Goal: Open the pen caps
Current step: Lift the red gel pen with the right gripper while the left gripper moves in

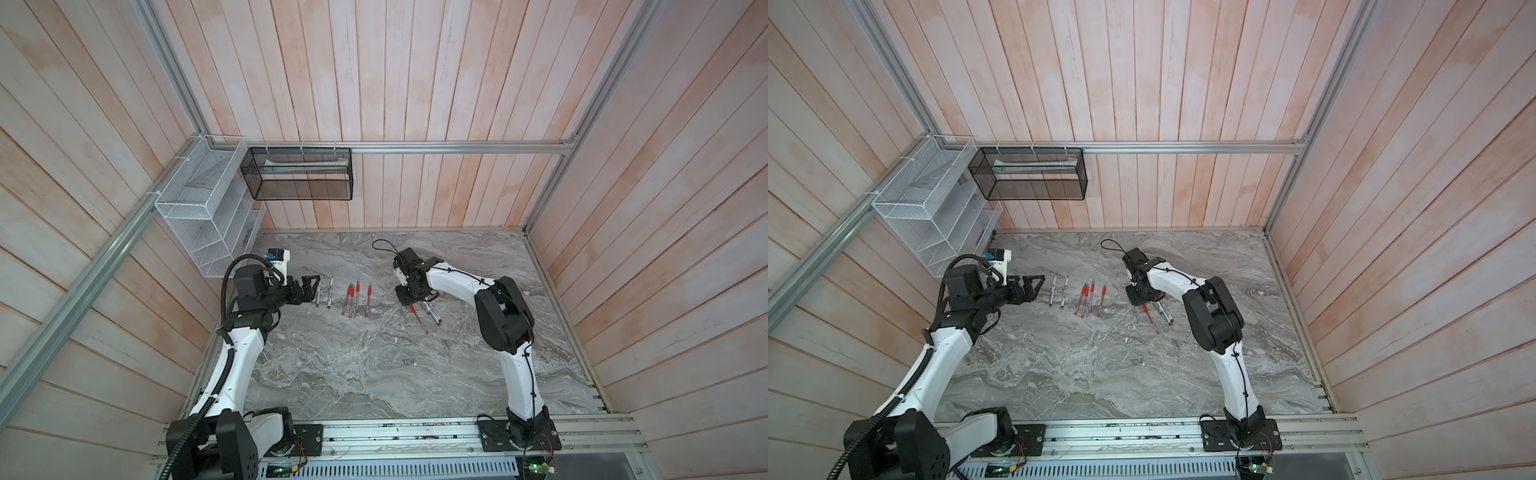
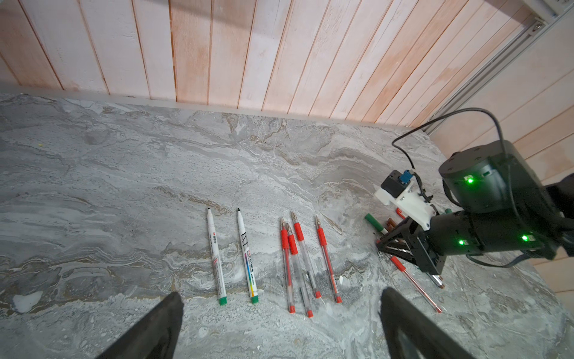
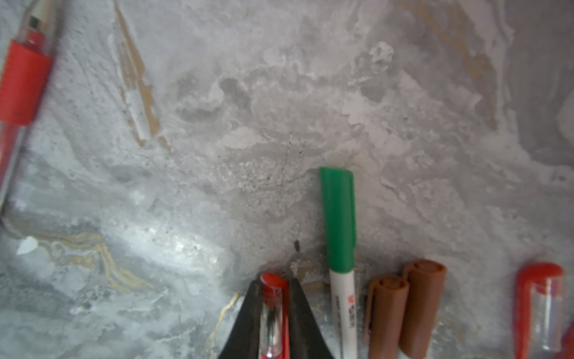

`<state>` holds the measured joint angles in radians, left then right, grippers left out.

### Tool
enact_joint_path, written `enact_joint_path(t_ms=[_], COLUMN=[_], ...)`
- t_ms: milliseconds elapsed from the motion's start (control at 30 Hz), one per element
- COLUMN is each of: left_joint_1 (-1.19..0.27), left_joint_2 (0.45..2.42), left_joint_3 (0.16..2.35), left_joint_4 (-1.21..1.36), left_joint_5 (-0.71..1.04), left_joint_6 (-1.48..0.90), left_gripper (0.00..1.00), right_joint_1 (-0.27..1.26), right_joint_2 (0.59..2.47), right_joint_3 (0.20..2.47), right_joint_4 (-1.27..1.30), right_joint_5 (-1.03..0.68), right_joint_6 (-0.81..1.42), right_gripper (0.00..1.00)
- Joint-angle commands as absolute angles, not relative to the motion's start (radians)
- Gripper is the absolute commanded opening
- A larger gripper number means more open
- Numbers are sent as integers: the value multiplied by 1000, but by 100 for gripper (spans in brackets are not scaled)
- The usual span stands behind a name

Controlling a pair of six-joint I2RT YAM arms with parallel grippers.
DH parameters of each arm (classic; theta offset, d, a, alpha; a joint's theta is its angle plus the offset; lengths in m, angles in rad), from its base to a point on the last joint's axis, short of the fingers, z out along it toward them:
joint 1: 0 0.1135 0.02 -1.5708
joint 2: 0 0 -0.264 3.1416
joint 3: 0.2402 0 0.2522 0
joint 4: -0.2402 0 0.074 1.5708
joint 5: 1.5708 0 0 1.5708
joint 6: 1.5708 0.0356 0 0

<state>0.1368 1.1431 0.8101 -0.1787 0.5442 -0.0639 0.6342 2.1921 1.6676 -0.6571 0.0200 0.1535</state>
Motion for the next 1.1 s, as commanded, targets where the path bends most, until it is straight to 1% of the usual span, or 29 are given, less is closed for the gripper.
enact_joint_path(t_ms=[0,100,233,333,467,567,767,867,967,1067], left_joint_1=[142,141,141,143,141,140,94,59,21,-7], left_joint_2=[1137,1137,1128,1133,1132,1146,1200,1228,1241,1261], left_joint_3=[797,814,789,813,812,858,968,1019,1019,996], left_joint_4=[-147,-177,-144,-178,-155,-197,-221,-212,-130,-16], left_joint_5=[565,553,568,556,577,596,747,786,817,882], left_joint_6=[-63,-59,-60,-58,-59,-68,-71,-149,-196,-321], left_gripper=[100,100,100,100,100,100,100,100,100,100], right_joint_1=[647,661,664,663,646,622,580,579,577,566], right_joint_2=[2194,2184,2155,2156,2117,2091,1983,1927,1850,1766], right_joint_3=[1628,1635,1615,1670,1690,1727,1684,1666,1587,1494], right_joint_4=[-700,-727,-689,-725,-689,-694,-571,-524,-408,-275], right_joint_5=[51,81,83,59,21,-30,-141,-150,-173,-233], right_joint_6=[158,160,162,169,176,205,275,311,368,459], right_gripper=[13,12,7,5,4,4,4,4,3,1])
